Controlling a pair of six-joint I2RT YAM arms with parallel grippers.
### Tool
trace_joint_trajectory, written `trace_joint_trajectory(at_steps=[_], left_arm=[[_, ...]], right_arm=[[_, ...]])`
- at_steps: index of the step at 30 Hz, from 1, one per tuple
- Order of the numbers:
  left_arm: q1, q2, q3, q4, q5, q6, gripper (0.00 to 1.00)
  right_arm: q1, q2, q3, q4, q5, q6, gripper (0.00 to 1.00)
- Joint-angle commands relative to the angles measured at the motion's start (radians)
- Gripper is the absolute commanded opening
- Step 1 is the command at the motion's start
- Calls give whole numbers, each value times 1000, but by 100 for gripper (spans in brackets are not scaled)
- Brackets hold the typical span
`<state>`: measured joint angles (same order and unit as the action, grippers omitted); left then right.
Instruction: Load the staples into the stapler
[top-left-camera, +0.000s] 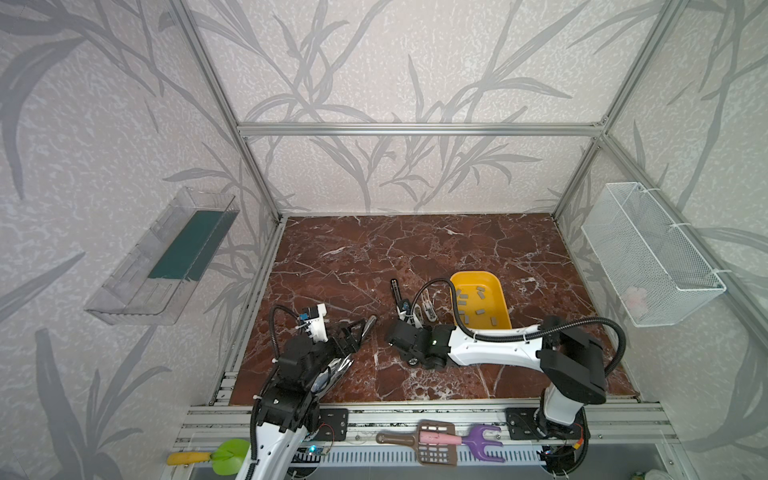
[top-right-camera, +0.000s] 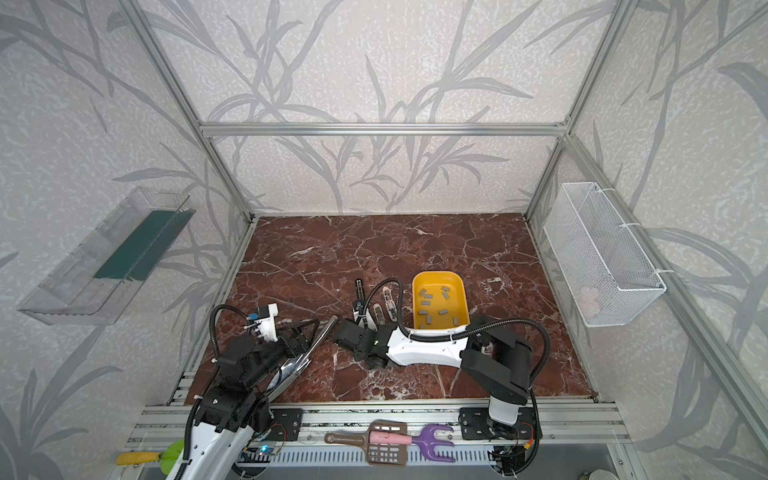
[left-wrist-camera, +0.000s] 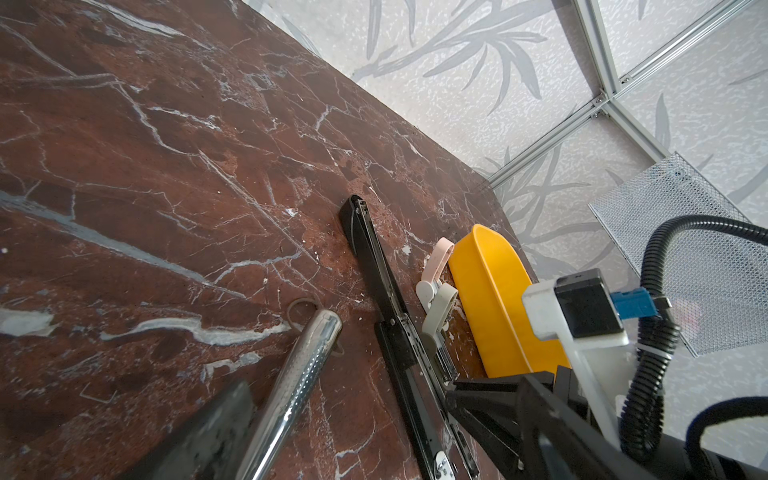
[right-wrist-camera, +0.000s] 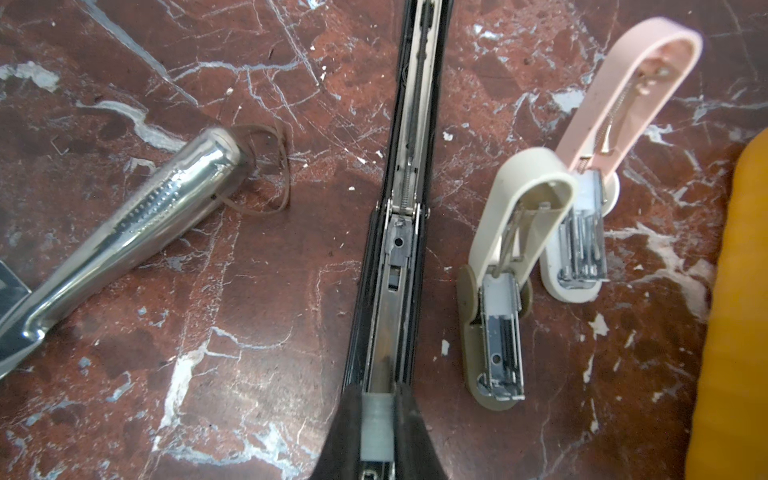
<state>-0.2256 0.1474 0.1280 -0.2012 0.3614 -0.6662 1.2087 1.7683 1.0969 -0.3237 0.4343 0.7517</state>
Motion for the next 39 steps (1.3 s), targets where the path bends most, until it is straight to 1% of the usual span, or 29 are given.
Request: trace_joint_trajectory(at_steps=[1, 23, 27, 31, 34, 39], left_arm=[[-5, -8, -9, 19, -4, -7, 99], [-5, -8, -10, 20, -4, -7, 99], [-5, -9, -10, 19, -4, -7, 99], [-6, -9, -10, 20, -4, -7, 99], [-6, -10, -10, 20, -3, -7, 99], [-6, -11, -10, 19, -4, -7, 99]], right_arm=[[-4, 13, 24, -26, 1, 11, 0], [-9, 29, 28, -28, -19, 18, 0], [-10, 18, 37, -38, -20, 1, 0], [-9, -15, 31, -49, 0, -7, 0], [-10, -34, 0, -16, 20, -5, 0], [-11, -17, 11, -20, 13, -4, 0]])
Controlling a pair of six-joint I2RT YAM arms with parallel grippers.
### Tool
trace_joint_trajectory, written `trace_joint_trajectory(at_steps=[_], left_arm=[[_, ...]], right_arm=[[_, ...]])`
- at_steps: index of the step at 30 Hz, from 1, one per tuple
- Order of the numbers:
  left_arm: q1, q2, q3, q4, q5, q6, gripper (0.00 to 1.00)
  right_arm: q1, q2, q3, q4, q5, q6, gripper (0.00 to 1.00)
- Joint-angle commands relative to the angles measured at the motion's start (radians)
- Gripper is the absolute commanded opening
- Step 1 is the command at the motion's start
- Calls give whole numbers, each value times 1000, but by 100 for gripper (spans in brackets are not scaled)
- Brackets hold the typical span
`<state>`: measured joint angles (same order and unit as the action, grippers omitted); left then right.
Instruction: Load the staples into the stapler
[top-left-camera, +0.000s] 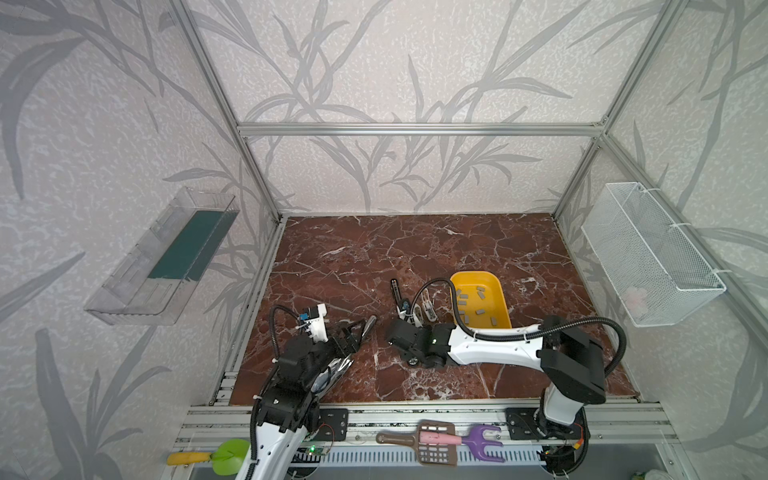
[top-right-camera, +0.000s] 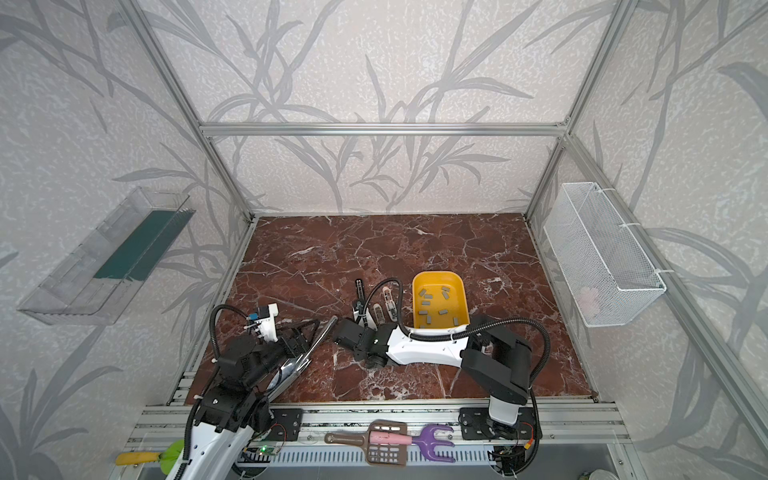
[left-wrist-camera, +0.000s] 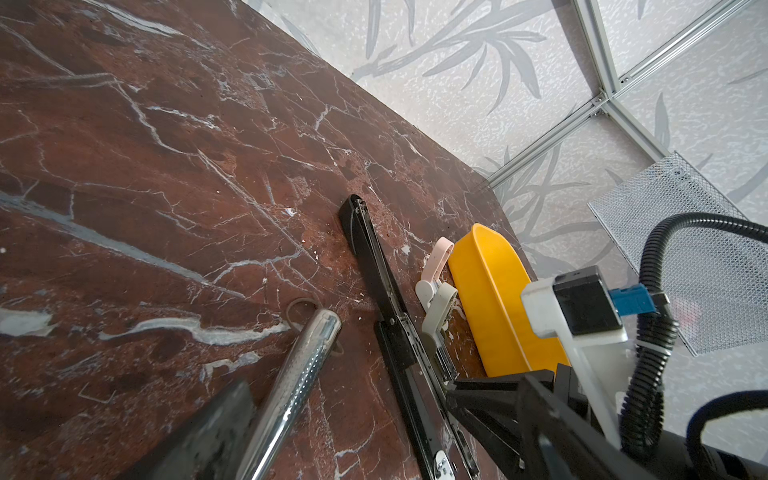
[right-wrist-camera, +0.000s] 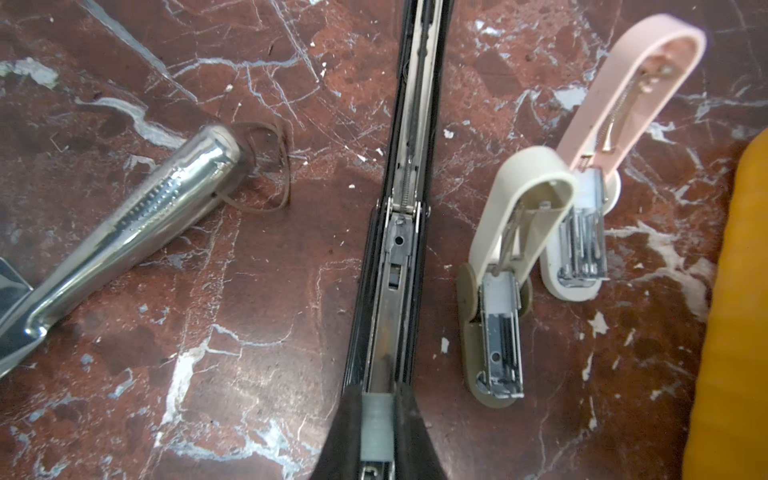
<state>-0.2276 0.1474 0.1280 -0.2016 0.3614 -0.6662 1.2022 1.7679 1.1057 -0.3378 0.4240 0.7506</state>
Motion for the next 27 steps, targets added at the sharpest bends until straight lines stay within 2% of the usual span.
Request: trace_joint_trajectory(at_steps=[1, 27], left_arm=[[-4, -9, -10, 21, -4, -7, 99], [-4, -10, -10, 21, -5, -7, 99]], right_arm=[[-5, -11, 5, -7, 20, -1, 0], [-19, 41, 28, -22, -8, 10, 0]])
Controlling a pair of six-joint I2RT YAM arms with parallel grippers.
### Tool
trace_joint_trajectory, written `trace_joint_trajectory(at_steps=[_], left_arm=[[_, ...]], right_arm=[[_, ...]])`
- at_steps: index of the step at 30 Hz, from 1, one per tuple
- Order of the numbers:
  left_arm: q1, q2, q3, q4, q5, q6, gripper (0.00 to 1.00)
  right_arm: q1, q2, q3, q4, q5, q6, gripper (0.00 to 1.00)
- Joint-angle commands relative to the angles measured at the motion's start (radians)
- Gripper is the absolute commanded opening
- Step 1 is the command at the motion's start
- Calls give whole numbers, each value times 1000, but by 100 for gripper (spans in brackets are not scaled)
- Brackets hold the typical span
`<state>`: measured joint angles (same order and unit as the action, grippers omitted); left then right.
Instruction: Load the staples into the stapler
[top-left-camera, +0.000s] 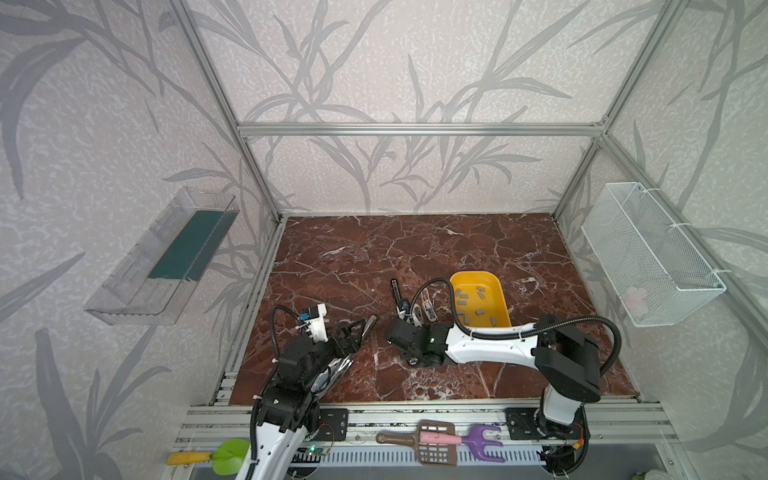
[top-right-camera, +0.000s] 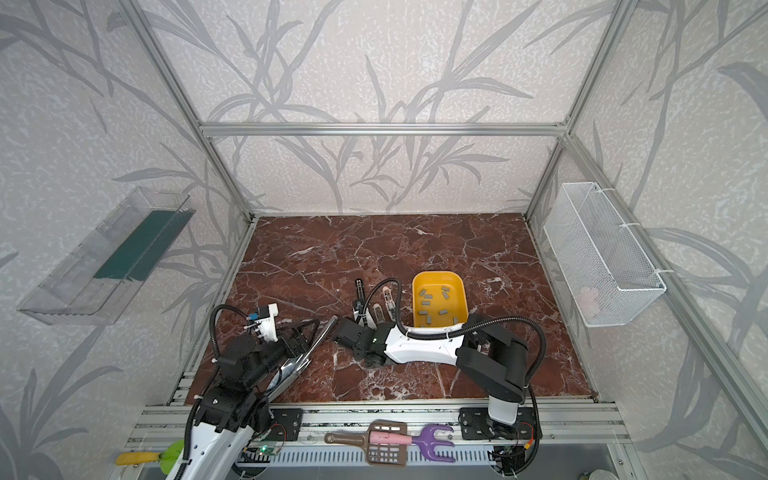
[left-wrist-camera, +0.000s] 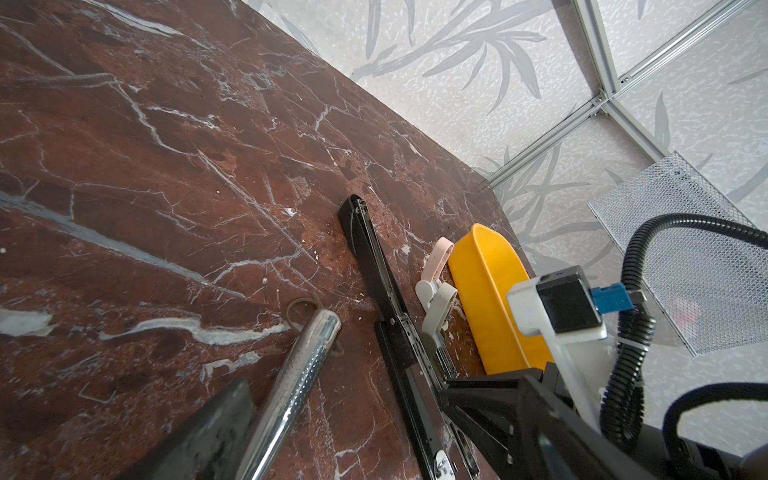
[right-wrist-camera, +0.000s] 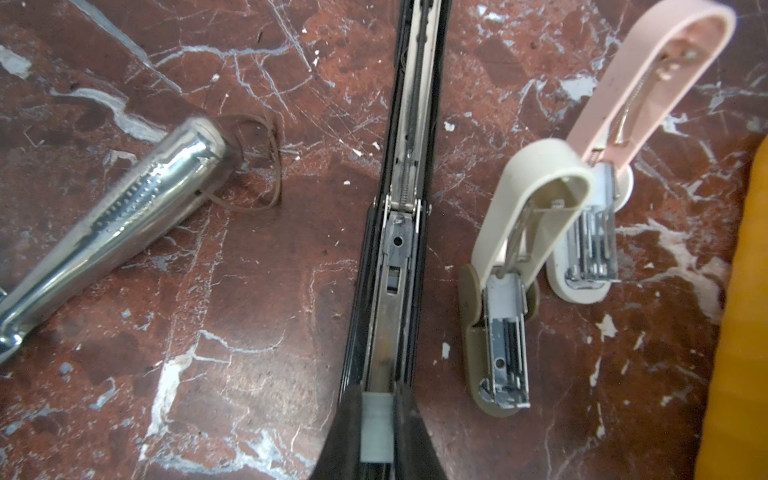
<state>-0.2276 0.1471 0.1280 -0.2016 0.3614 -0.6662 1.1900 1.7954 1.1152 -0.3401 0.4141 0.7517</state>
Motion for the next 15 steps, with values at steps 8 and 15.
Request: trace_joint_trajectory(at_steps=[8, 15], left_arm=[[-4, -9, -10, 20, -7, -7, 99], [-4, -9, -10, 19, -9, -7, 99]], right_arm=[[-6, 18, 21, -35, -23, 19, 0], [-7, -1, -9, -40, -57, 60, 0]])
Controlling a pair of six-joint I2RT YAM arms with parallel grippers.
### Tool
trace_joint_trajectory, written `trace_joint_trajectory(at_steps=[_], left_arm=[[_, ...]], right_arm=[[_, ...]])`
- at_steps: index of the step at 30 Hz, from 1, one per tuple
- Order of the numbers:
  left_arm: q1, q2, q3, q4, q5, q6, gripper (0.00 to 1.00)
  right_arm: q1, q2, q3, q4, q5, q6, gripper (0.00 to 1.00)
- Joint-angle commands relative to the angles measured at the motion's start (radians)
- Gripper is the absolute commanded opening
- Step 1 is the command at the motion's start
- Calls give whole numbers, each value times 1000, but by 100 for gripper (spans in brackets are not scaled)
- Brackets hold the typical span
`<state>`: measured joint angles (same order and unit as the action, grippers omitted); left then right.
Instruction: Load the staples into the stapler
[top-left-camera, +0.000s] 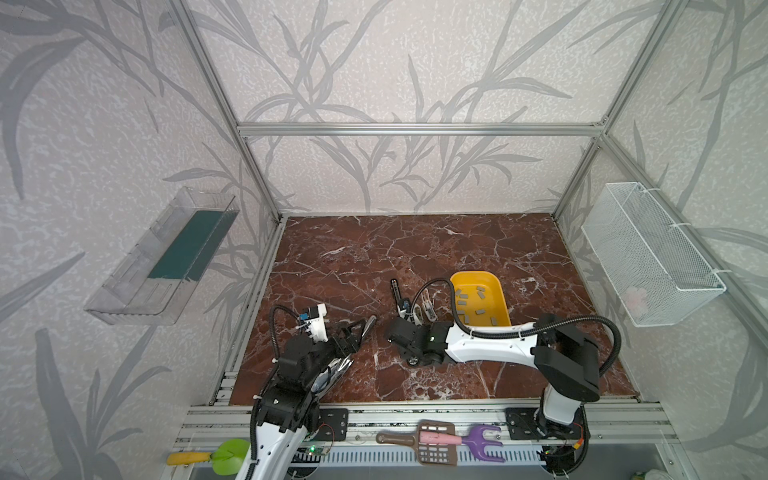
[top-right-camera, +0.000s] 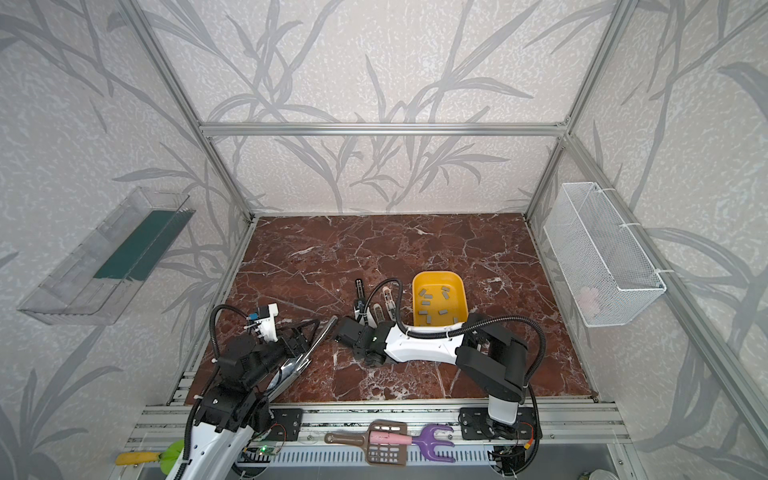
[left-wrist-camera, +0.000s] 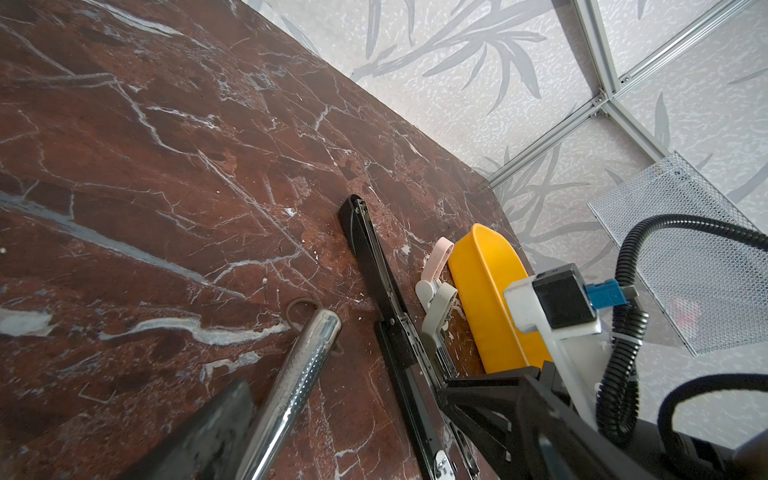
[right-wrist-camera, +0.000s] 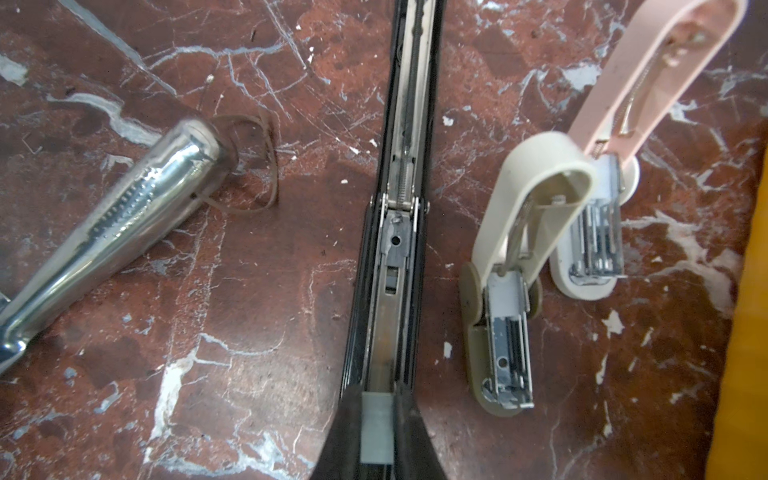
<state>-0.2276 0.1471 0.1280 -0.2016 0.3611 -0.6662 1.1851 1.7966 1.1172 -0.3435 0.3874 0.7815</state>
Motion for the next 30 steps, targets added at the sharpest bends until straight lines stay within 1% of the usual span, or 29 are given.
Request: trace_joint_trajectory(at_steps=[1, 8, 11, 20, 24, 30], left_arm=[[-4, -9, -10, 18, -8, -7, 99], [-5, -9, -10, 19, -11, -7, 99], [-6, -9, -10, 19, -14, -7, 99], [-6, -8, -10, 19, -16, -7, 99], [-6, -6, -10, 20, -16, -7, 99], [-6, -4, -10, 20, -16, -7, 99]], right_arm=[[-2, -6, -18, -36, -33, 37, 0], [-3, -37, -54, -33, -43, 63, 0], [-2, -34, -56, -30, -54, 66, 5], [-2, -47, -54, -40, -33, 58, 14], [-1, -71, -65, -33, -23, 55, 23], [-1, -83, -74, -26, -20, 54, 31]])
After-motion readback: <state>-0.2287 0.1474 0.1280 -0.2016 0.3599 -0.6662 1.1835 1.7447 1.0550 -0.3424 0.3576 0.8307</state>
